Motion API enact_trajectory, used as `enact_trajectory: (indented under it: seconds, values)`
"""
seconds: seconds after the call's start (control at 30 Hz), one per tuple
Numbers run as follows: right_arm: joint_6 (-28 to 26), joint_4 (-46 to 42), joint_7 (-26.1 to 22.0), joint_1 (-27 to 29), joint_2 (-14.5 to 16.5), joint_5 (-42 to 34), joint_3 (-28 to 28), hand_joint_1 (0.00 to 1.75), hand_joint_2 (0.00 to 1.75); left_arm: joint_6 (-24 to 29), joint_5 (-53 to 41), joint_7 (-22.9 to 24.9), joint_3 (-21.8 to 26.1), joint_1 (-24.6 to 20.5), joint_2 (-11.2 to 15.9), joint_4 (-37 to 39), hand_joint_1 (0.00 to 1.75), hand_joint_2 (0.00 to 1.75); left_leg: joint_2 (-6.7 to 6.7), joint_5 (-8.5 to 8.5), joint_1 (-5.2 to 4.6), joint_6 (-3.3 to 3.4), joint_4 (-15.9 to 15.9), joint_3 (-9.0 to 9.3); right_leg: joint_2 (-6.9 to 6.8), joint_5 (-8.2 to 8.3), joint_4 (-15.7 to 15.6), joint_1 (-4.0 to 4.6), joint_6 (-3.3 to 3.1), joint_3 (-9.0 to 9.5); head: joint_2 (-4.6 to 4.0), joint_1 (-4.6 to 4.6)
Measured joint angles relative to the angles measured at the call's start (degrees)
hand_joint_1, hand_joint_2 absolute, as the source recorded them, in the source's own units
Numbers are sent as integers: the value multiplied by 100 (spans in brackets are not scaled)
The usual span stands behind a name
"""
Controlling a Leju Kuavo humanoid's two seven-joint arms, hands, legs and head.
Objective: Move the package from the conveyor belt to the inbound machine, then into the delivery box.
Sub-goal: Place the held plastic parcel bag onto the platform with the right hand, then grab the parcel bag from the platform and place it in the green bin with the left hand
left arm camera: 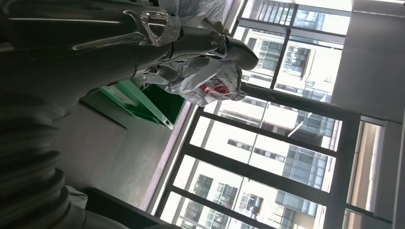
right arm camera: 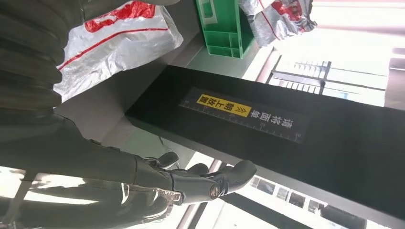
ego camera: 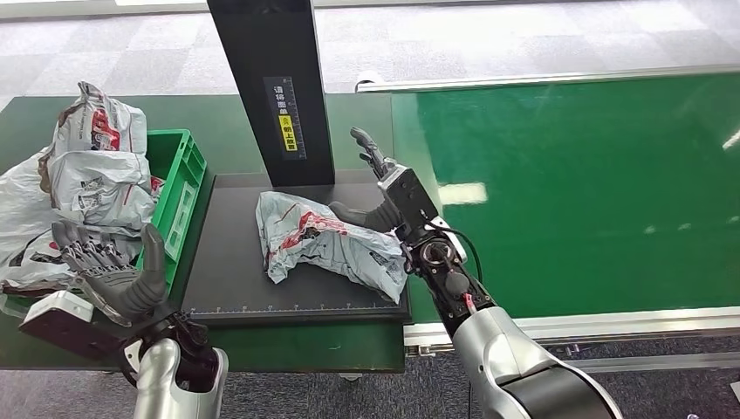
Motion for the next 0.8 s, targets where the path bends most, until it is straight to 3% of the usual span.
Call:
enact_trajectory:
  seconds: [0.17,0.3,0.57,0.7,0.8]
  values:
    - [-164,-474,-34,255,-6,-675,-104,0,175,-196,13,3,-92,-148,63,458,0,175,-4,0,0,0,1,2,-2,-1,-1,0,0,0,-1,1]
    - [-689,-1251,399,640,-97,-1547,-141,0,175,-494,173,37,-400,-394,239,1237,0,175,-1,0,-1,0,1,3,-1,0,-1,-2,1,2,0,0]
    - [-1000,-1949,920,1299,-441,-2340,-164,0,175,-1623,-703,709,-1293,-888,671,2825,0,175,0,-1,-4,0,1,2,-1,0,-2,-4,1,2,0,-1]
    - [-1099,-2067,980,1477,-528,-2462,-157,0,175,-1711,-915,722,-1532,-1059,731,3397,0,175,0,-1,-3,0,1,1,0,0,-2,-3,1,1,0,-1]
    - [-1165,-2162,1026,1530,-575,-2531,-148,0,175,-1480,-1136,734,-1613,-1146,755,3634,0,175,-1,-1,-3,0,1,1,0,0,-2,-3,0,0,0,-1]
